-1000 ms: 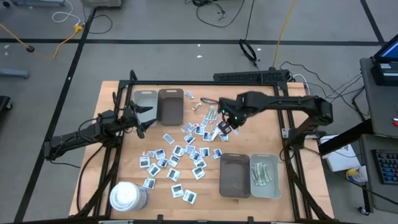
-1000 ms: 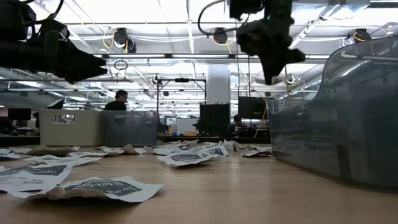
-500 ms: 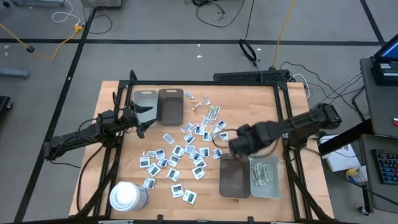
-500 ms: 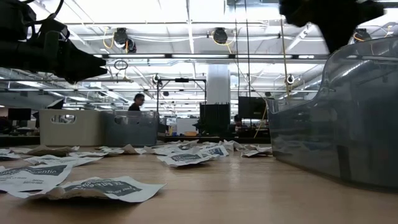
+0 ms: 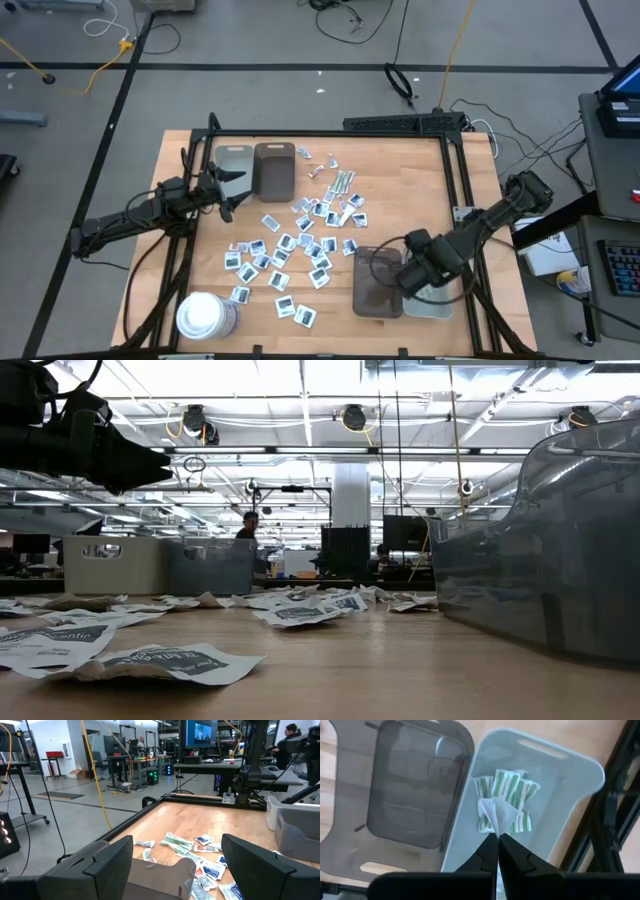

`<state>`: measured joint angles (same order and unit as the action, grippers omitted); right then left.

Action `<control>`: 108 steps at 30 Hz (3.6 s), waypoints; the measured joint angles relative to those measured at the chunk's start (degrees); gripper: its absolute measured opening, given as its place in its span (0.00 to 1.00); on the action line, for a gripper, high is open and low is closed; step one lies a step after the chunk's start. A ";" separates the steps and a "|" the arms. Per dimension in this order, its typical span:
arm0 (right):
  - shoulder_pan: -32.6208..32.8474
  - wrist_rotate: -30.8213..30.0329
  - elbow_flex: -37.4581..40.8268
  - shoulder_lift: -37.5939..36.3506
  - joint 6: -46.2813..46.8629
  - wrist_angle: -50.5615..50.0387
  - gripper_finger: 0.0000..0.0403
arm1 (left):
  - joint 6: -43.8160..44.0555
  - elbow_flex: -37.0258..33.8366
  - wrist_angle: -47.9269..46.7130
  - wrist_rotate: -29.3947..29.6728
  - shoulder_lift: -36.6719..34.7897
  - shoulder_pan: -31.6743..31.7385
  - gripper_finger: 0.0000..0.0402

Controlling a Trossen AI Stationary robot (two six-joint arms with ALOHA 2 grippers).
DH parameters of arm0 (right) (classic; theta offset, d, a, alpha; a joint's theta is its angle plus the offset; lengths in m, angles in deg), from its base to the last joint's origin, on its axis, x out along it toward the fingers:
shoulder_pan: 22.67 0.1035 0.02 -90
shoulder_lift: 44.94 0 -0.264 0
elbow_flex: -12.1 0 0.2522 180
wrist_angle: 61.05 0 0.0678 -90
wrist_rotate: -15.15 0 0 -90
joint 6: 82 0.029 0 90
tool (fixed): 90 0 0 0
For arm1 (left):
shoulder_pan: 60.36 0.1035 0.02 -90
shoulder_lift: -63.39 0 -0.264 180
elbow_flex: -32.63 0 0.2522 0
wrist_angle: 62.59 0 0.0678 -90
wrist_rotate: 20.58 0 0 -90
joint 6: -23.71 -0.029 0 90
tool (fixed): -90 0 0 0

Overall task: Pick & Place First Aid Supplies
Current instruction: Put the white bandage pack into the bottom gray bin

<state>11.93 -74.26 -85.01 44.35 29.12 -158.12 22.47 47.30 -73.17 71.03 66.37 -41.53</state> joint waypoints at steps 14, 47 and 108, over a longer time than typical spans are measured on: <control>1.41 7.32 15.29 0.04 2.20 13.69 0.00 | 0.00 -0.01 0.00 0.00 0.00 -0.01 0.76; -2.80 6.97 16.45 -1.97 -29.03 13.20 0.55 | 0.00 0.00 0.00 0.00 0.00 0.00 0.76; -42.07 1.66 -11.15 15.54 -152.37 19.76 0.52 | 0.00 0.00 0.00 0.02 0.00 0.00 0.76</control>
<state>-30.14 -72.61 -96.16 59.89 -123.25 -138.36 22.47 47.30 -73.17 71.05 66.37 -41.53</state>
